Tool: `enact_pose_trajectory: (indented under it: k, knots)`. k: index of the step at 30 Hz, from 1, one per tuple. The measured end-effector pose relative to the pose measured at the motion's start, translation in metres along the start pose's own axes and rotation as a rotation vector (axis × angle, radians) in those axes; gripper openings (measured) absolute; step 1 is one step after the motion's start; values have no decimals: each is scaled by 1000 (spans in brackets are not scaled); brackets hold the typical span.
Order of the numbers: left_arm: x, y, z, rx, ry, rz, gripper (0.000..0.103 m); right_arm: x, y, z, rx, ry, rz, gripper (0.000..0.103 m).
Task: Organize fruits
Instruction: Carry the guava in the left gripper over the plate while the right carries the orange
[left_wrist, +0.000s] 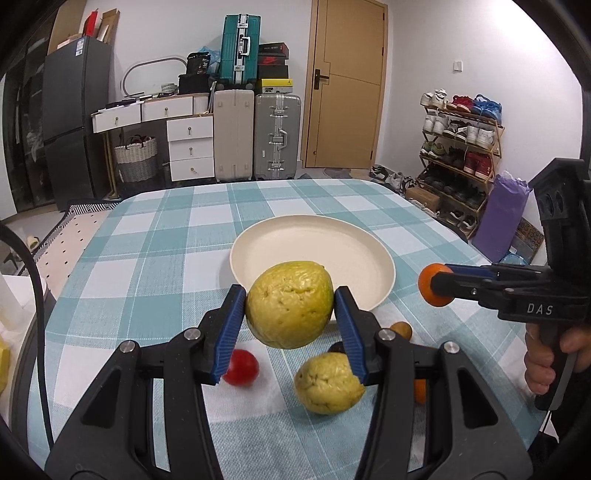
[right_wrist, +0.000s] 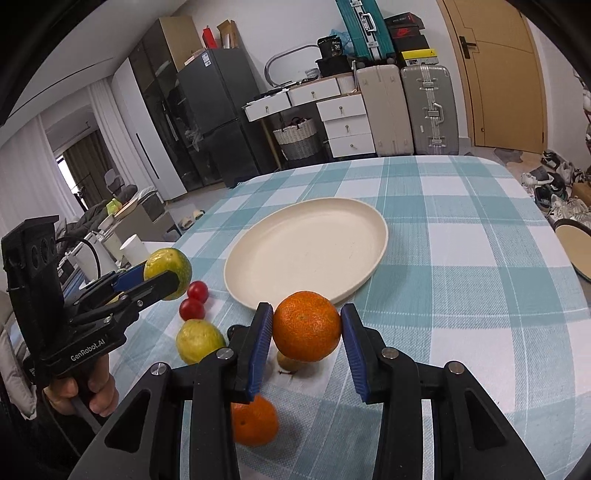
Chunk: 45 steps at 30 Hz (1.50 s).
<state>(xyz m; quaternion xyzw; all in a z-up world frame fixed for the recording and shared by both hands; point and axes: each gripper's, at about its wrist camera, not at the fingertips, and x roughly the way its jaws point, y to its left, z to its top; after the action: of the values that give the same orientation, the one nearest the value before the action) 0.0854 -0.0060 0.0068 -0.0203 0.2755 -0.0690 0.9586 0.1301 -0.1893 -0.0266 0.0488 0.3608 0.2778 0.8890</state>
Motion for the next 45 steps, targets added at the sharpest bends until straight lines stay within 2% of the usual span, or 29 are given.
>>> enact_pose_trajectory:
  k: [18,45]
  knots:
    - [52,1,32,-6,9,-6,47,22,-6,33,-3,-34,-37,39]
    - [109,-4,38,25,87,5,47,73,-8,44,-18,33,-58,39]
